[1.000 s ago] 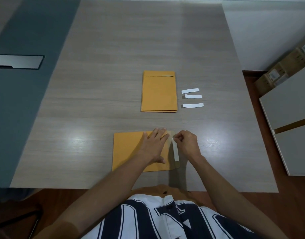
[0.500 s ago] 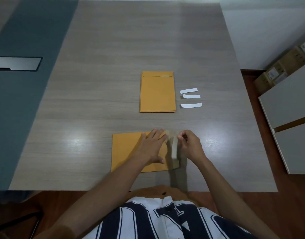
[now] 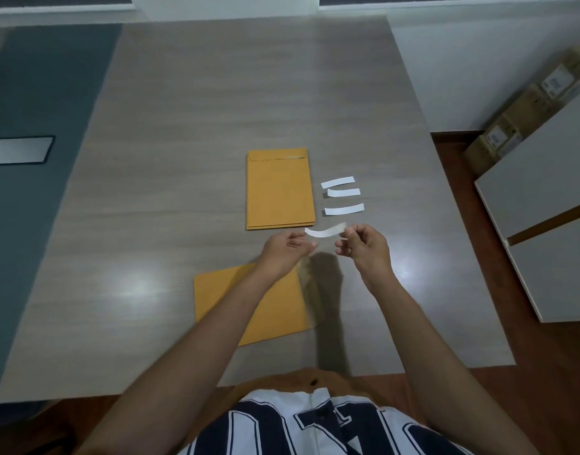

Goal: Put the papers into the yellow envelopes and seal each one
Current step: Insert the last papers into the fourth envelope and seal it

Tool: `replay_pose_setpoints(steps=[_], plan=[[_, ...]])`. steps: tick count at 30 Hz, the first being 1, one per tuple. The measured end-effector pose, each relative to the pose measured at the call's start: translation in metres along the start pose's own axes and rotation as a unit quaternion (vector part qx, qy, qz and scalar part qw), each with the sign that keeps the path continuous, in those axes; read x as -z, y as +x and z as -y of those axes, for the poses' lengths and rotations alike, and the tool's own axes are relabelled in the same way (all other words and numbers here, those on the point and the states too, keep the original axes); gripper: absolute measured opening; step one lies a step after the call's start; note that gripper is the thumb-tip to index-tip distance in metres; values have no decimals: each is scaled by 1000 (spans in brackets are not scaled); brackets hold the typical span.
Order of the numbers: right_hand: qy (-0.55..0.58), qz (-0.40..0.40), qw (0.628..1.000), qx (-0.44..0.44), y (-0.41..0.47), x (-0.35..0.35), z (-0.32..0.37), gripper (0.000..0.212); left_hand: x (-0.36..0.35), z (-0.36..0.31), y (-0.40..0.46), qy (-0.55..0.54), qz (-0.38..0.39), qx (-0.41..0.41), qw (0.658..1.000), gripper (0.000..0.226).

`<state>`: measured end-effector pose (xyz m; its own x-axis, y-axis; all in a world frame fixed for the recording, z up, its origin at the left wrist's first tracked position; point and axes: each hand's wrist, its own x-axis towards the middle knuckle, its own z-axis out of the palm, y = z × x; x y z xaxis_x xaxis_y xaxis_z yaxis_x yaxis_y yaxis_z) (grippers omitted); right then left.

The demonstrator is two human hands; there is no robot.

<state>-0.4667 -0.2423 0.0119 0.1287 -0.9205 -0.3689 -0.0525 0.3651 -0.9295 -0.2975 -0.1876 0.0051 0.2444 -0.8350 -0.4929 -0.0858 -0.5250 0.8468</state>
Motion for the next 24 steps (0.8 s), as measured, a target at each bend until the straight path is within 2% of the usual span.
replay_pose_setpoints(steps=[3, 6, 8, 11, 13, 18, 20, 24], plan=[[8, -4, 1000, 4, 11, 2, 7, 11, -8, -18, 12, -113, -10, 25, 993, 21], [6, -8, 1000, 9, 25, 6, 15, 11, -17, -34, 26, -142, -36, 38, 989, 14], [5, -11, 1000, 11, 37, 9, 20, 10, -22, -44, 41, -138, -64, 39, 988, 8], [-1, -26, 1000, 9, 60, 12, 26, 4, -27, -57, 67, -113, -88, 22, 989, 13], [-15, -34, 999, 10, 80, 14, 31, 9, -30, -67, 85, -95, -89, 12, 991, 12], [-45, -69, 997, 15, 135, 15, 44, 18, -32, -88, 125, -86, -26, 45, 995, 27], [-64, -90, 994, 5, 157, 14, 48, 19, -31, -91, 141, -81, -22, 50, 995, 23], [-141, -115, 983, -21, 199, 12, 53, 17, -30, -91, 184, -28, -65, 64, 995, 7]])
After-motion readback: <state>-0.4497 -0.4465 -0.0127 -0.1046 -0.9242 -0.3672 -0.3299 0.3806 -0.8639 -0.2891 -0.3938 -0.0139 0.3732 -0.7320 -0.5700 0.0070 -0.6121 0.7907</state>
